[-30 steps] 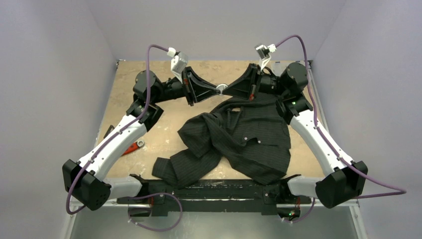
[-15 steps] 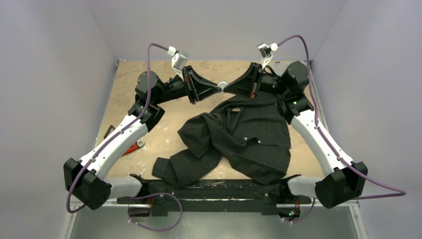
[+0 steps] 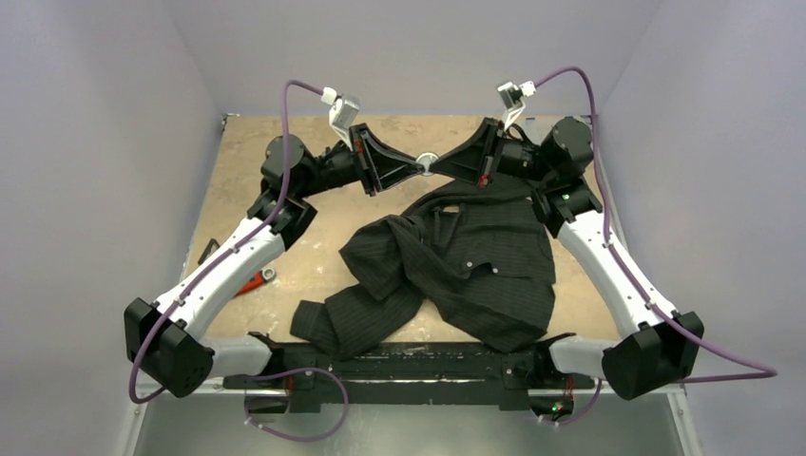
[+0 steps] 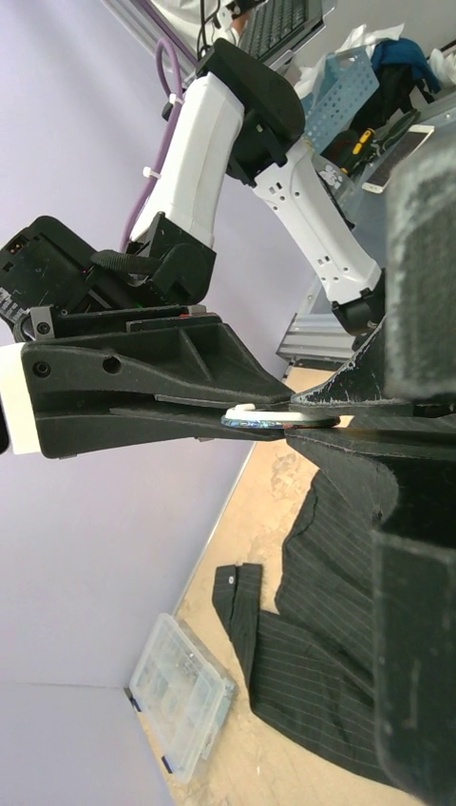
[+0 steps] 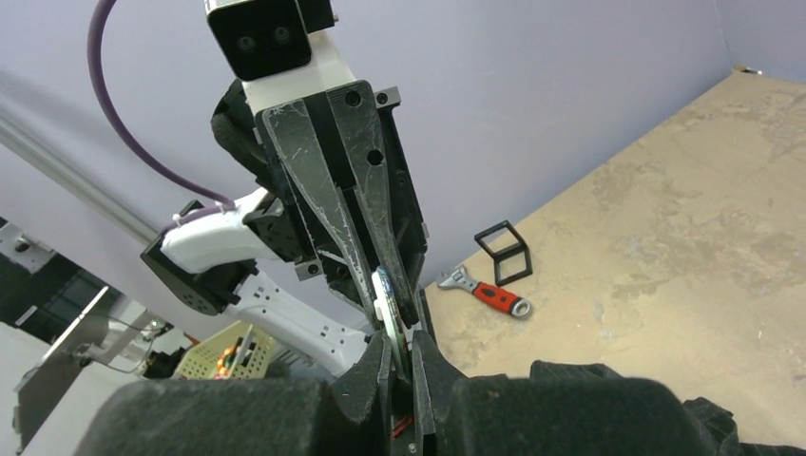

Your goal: Remove the brooch from the garment

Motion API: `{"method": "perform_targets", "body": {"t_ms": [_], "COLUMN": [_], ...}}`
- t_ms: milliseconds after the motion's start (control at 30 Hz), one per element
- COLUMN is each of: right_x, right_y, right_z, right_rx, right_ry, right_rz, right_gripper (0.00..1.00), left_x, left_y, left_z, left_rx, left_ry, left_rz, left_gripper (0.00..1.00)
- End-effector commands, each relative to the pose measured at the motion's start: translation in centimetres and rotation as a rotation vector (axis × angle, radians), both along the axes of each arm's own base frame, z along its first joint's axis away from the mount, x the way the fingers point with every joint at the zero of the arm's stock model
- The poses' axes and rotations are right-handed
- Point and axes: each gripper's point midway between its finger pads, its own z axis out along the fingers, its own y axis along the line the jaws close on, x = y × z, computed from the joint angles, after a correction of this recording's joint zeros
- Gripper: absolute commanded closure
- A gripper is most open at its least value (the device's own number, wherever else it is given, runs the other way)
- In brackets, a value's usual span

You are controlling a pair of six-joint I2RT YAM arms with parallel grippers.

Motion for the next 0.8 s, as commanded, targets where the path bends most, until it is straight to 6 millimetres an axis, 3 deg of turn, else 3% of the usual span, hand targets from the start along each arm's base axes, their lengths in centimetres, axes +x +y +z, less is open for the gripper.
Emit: {"method": "perform_targets", "body": {"t_ms": [0,167,300,400,500,667,767], "right_x": [2.9,1.6,1.1,1.7,2.7,3.7,4.3], "right_y": [-3.3,-3.1,-3.0,-2.9,-2.8,-2.7,-2.6], "right_z": [2.9,2.6,2.2,1.2,0.0,-1.7,-3.5], "right_rx": [0.040,0.024,0.016,0.004,-0.011,-0.036,-0.068], "right_ry": [-0.109,-0.156,-0.152,-0.086,0.014,0.097,0.152], "right_rz": [-0.203,-0.148,-0.125,-0.132,-0.147,-0.155,-0.155], "right_gripper": [0.86,0.58,0.29,0.19,0.16,0.14,0.14], "left_x": [-1.0,-0.2,0.6,0.8,1.3,3.1,4.0], "left_y": [1.1,1.2,1.5,2.1,3.4,6.6,8.5], "left_z": [2.5,2.0,1.5,1.0,-0.4,-5.1,-6.1], "left_rx": [-0.035,-0.019,0.002,0.072,0.244,0.714,0.887], "left_ry": [-0.097,-0.109,-0.113,-0.191,-0.414,-0.883,-1.036], "left_rz": [-0.023,-0.002,0.021,0.043,0.134,0.357,0.428], "left_gripper": [1.00,1.00,1.00,1.00,1.00,1.00,1.00]}}
